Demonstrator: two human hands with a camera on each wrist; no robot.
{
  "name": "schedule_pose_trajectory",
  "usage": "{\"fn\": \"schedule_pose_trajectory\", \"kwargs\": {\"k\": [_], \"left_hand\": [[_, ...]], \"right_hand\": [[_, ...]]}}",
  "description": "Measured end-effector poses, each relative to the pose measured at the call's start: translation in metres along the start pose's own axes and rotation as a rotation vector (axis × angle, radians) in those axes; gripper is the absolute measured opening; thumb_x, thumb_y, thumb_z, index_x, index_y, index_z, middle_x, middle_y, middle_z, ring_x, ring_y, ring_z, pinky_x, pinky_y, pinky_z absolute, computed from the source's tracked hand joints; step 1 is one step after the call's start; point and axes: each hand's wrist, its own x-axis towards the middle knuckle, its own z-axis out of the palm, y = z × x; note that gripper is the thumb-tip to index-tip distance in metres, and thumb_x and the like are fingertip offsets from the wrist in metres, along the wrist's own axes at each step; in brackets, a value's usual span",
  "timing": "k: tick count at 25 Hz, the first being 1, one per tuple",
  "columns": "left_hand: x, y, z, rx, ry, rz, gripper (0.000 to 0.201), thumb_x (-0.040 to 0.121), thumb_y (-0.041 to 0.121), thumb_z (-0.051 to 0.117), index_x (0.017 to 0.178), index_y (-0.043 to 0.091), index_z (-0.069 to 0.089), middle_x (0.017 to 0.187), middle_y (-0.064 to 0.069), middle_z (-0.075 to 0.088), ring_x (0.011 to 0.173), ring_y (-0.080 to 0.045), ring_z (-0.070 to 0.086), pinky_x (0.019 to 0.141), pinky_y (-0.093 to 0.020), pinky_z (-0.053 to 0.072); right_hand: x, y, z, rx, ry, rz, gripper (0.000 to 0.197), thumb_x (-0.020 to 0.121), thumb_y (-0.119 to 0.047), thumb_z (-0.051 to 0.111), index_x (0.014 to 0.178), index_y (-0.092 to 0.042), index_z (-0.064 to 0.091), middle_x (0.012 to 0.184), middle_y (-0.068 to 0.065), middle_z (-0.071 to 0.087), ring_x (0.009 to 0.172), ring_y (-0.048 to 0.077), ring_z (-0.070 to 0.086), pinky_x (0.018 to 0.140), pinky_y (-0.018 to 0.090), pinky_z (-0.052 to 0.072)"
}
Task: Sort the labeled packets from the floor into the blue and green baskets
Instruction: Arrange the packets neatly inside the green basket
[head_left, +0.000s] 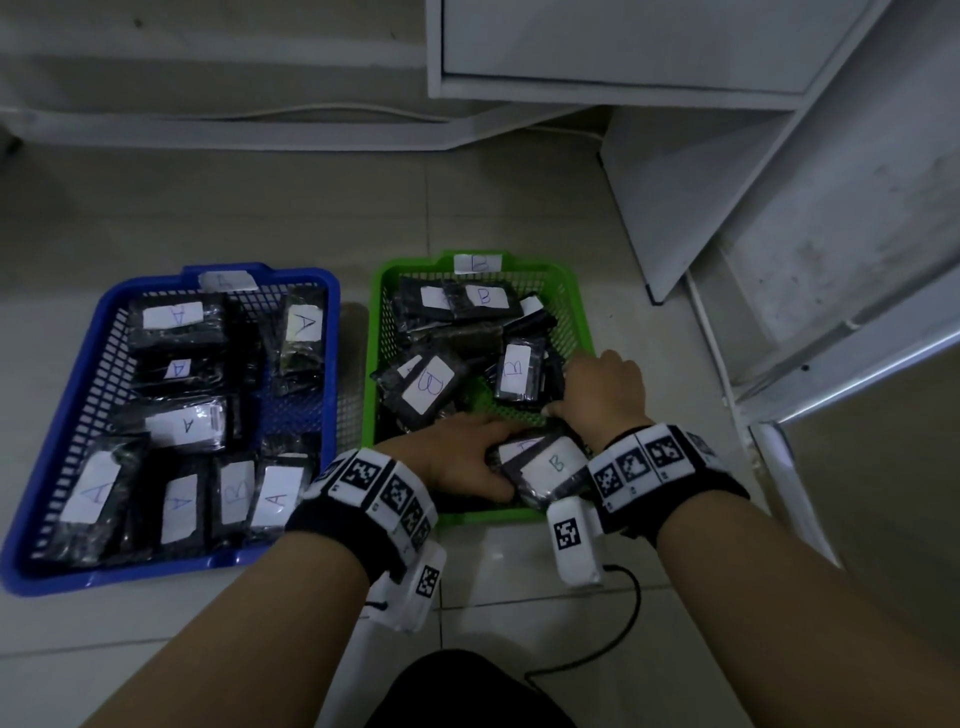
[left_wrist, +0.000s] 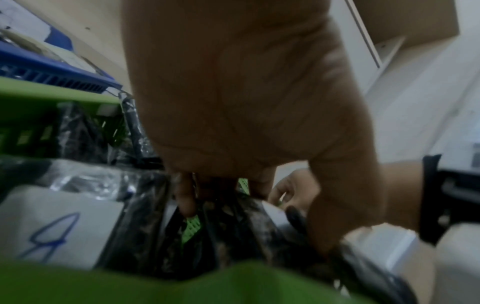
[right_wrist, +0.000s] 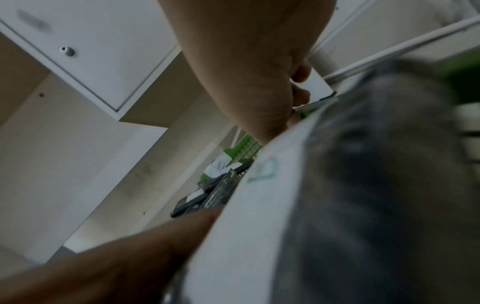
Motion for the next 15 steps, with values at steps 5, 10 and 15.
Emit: {"fn": "schedule_pose_trajectory", "kwargs": {"k": [5,10,15], "left_hand": [[-0.002,-0.002,-0.001,-0.159,-0.039,-0.011,0.077,0.089,0.042,0.052,0.151,0.029,0.01,0.159,-0.002,0.01,0.145,-0.021,0.015,0.117,-0.033,0.016],[-0.002,-0.004,-0.004,-0.092,-0.023,0.059,0.071,0.092,0.023,0.058,0.151,0.022,0.019,0.156,-0.007,0.02,0.141,-0.021,0.025,0.111,-0.025,0.021],[-0.003,-0.001,-0.003,-0.13,0.023,0.075,0.069,0.091,0.02,0.061,0.149,0.021,0.024,0.153,-0.004,0.03,0.137,-0.019,0.032,0.108,-0.021,0.024]], "right_hand": [[0.01,-0.016,0.008,-0.129,-0.021,0.074,0.01,0.087,-0.023,0.055,0.077,-0.022,0.05,0.101,0.003,0.065,0.104,0.025,0.048,0.093,0.037,0.03],[0.011,-0.009,0.012,-0.108,0.038,0.041,0.023,0.083,-0.027,0.061,0.074,-0.021,0.041,0.082,-0.002,0.055,0.104,0.025,0.048,0.093,0.038,0.029],[0.014,-0.01,0.0,0.03,0.024,0.075,0.021,0.079,-0.034,0.065,0.08,-0.018,0.051,0.096,0.005,0.062,0.1,0.026,0.051,0.084,0.035,0.034]]}}
